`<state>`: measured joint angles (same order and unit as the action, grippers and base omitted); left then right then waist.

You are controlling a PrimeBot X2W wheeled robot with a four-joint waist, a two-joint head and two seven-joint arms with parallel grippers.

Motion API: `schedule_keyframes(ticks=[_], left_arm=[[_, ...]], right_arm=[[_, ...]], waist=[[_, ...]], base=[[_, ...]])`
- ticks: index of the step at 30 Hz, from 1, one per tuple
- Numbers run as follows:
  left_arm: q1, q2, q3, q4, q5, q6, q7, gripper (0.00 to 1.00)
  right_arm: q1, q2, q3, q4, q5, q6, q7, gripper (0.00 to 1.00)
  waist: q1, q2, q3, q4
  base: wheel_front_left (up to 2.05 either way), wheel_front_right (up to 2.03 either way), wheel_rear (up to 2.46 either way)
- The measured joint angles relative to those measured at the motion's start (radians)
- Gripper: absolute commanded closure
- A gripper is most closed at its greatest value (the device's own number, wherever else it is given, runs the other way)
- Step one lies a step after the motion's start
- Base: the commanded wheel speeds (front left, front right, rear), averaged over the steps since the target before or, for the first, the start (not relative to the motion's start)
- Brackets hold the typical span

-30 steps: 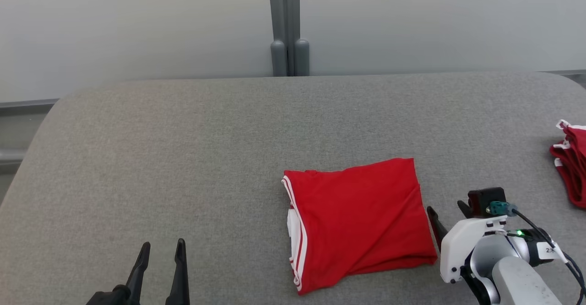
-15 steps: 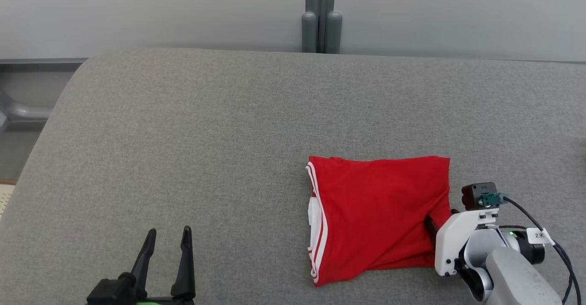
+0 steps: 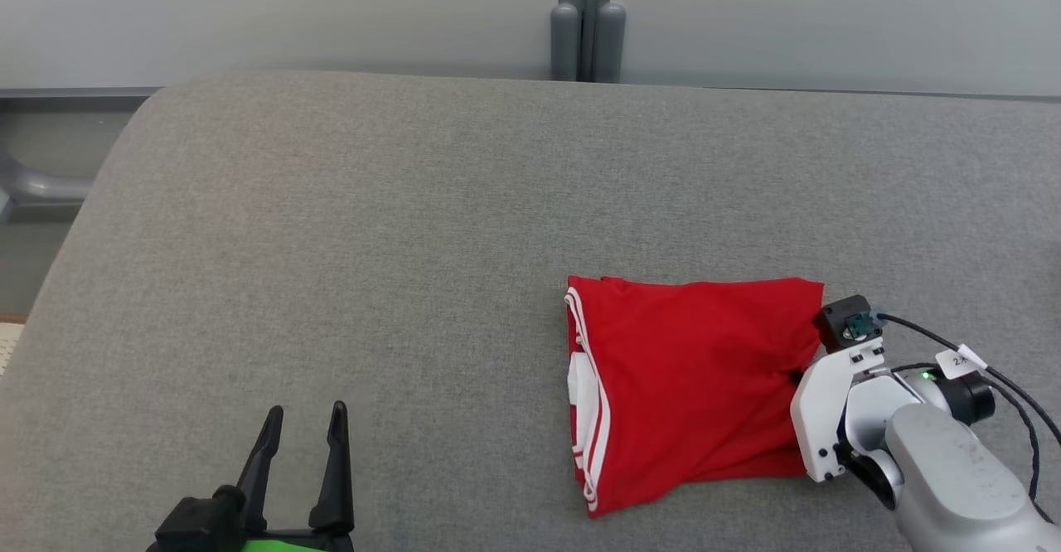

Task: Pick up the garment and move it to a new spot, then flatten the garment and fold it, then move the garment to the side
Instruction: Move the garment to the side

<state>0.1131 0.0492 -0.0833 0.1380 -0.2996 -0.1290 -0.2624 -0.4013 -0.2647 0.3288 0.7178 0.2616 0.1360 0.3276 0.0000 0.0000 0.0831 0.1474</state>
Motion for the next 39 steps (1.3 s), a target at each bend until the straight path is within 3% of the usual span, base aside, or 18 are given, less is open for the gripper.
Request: schedule_keyframes(ticks=[5, 18, 25, 30, 39], left_arm=[[-0.001, 0.000, 0.002, -0.017, -0.008, 0.000, 0.000, 0.00], [-0.051, 0.000, -0.002, -0.112, -0.014, 0.000, -0.001, 0.00], [-0.088, 0.000, -0.007, -0.130, 0.013, 0.000, -0.002, 0.00], [-0.113, 0.002, -0.025, -0.126, 0.042, 0.000, -0.002, 0.00], [-0.137, 0.062, -0.059, -0.122, 0.047, 0.000, -0.002, 0.00]], right_arm=[[-0.067, -0.092, 0.073, -0.052, -0.034, -0.004, 0.045, 1.00], [-0.287, -0.237, 0.217, -0.265, 0.012, -0.004, 0.161, 1.00], [-0.413, -0.283, 0.266, -0.266, -0.016, -0.004, 0.123, 1.00], [-0.470, -0.245, 0.212, -0.156, -0.040, -0.004, 0.048, 1.00], [-0.550, -0.202, -0.022, 0.051, -0.119, -0.004, -0.115, 1.00]], waist=[[0.0000, 0.0000, 0.005, -0.037], [0.0000, 0.0001, 0.038, -0.205], [0.0000, 0.0001, 0.071, -0.316], [0.0000, 0.0001, 0.101, -0.389], [0.0001, 0.0000, 0.186, -0.453]], base=[[0.00, 0.00, 0.00], [0.00, 0.00, 0.00], [0.00, 0.00, 0.00], [0.00, 0.00, 0.00], [0.00, 0.00, 0.00]])
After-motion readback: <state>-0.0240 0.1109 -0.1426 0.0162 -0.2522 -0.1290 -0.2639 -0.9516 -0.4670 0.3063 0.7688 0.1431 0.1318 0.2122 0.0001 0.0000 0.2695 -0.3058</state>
